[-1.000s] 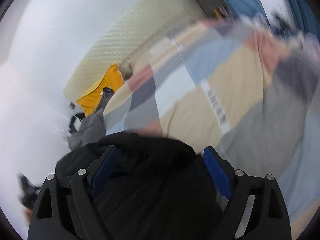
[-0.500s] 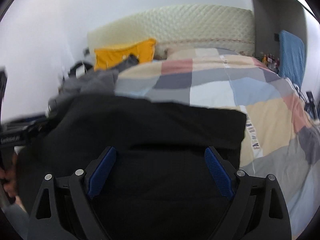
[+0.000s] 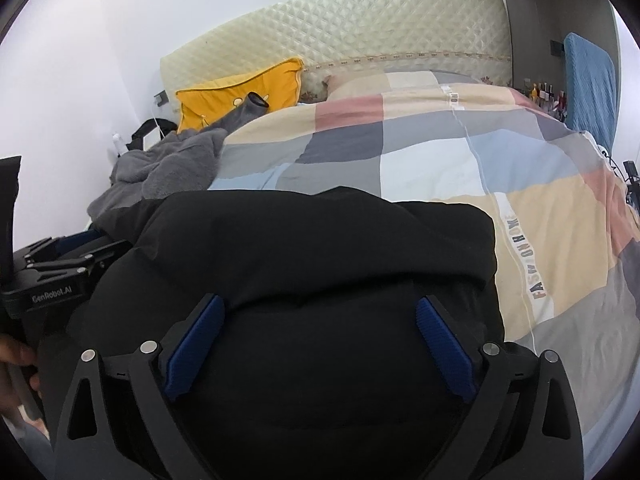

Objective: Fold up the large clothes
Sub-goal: 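Press the folded jacket flat with both grippers and withdraw them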

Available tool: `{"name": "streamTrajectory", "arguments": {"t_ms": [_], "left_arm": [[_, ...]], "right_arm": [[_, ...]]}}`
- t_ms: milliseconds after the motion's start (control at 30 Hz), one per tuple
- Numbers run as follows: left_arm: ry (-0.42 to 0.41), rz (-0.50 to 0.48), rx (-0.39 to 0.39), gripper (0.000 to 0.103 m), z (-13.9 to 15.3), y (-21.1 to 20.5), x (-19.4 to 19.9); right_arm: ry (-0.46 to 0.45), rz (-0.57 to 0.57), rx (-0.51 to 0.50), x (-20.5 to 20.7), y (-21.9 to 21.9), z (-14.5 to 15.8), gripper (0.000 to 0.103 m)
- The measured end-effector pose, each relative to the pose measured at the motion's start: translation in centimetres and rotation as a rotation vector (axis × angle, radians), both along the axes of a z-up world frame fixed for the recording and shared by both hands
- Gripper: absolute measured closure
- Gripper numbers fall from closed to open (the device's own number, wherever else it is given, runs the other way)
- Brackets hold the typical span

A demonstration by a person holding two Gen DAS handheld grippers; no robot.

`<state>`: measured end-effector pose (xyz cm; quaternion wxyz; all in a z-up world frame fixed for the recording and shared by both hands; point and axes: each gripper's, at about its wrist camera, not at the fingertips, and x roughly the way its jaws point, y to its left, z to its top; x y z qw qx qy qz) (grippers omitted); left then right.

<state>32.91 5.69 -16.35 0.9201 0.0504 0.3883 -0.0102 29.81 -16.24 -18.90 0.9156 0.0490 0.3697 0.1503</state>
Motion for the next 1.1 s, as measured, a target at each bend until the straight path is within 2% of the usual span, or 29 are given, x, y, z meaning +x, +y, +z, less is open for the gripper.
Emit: {"name": "streamTrajectory", "arguments": {"t_ms": [200,367,467,733,833,900,1000,1100], "left_arm": [[-0.011,0.052,0.002,0.017,-0.4,2.8,0.0],[-0.001,0.127,-0.029,0.017,-1.2,6.3,0.2],[0.022,0.138,-0.053,0.017,-1.8,7.5,0.2],[0.021,0.138,-0.040,0.017,-1.8,9.4,-1.1],[0.010,0.143,-0.027,0.017,-0.7,9.7,-2.4],[-0.008,0.142,-0.010,0.017,0.7,9.5,-3.8],[-0.049,0.123,-0.058,0.016,3.6,9.4,-6.0],[-0.091,0.107,-0.088,0.015,7.4,9.0,-8.4]], "right_arm": [[-0.005,-0.010,-0.021,0.1,0.0,-0.5,0.002],[-0.019,-0.023,-0.057,0.0,-0.2,-0.7,0.001],[-0.019,-0.040,-0.066,0.0,-1.0,-1.0,0.001],[-0.007,-0.098,-0.067,-1.6,-3.5,-0.8,0.001],[-0.039,-0.096,-0.116,-3.4,-3.3,0.9,0.001],[-0.079,-0.090,-0.105,-4.8,-3.1,3.0,0.001],[-0.144,-0.099,-0.062,-7.2,-3.1,6.7,0.001],[-0.210,-0.099,-0.070,-9.9,-2.5,10.8,0.001]]}}
